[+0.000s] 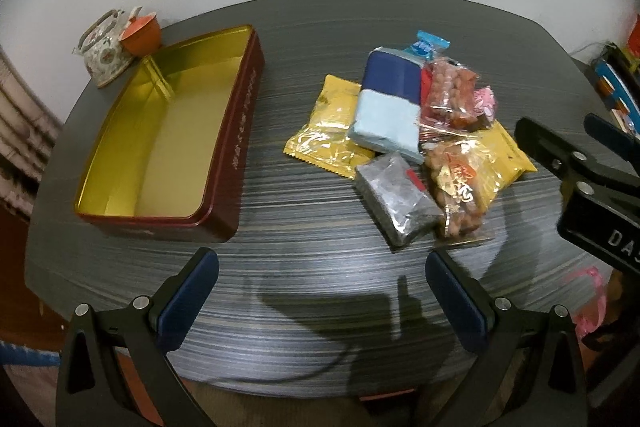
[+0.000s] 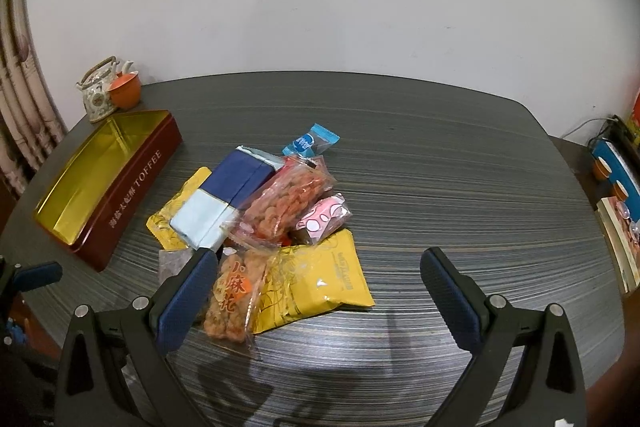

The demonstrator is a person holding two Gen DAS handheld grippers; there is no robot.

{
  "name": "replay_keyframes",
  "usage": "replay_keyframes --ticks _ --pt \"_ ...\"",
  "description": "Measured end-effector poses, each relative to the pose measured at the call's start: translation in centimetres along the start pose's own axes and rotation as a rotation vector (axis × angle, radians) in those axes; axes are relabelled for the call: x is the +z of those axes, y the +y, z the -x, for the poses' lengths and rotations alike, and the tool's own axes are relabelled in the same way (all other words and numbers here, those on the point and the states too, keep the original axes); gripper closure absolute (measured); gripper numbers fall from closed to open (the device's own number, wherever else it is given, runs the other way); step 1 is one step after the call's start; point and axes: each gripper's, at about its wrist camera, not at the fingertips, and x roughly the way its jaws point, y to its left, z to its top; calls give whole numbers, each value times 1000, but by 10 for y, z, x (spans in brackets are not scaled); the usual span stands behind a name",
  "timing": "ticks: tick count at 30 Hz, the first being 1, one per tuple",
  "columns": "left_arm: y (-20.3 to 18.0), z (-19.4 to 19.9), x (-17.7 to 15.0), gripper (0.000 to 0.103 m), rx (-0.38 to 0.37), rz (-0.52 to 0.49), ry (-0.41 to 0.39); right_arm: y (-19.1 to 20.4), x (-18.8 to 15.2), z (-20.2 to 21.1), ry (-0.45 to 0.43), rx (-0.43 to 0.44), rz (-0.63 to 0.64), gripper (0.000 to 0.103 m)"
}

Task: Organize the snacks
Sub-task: 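Move the left tool toward the clear dark-snack bag while the right tool approaches the twisted-snack bag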

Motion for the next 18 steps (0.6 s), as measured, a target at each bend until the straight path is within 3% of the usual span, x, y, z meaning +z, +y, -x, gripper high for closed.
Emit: replay_keyframes --ticks 18 --pt "20 -6 0 0 34 86 12 4 -1 0 4 0 18 2"
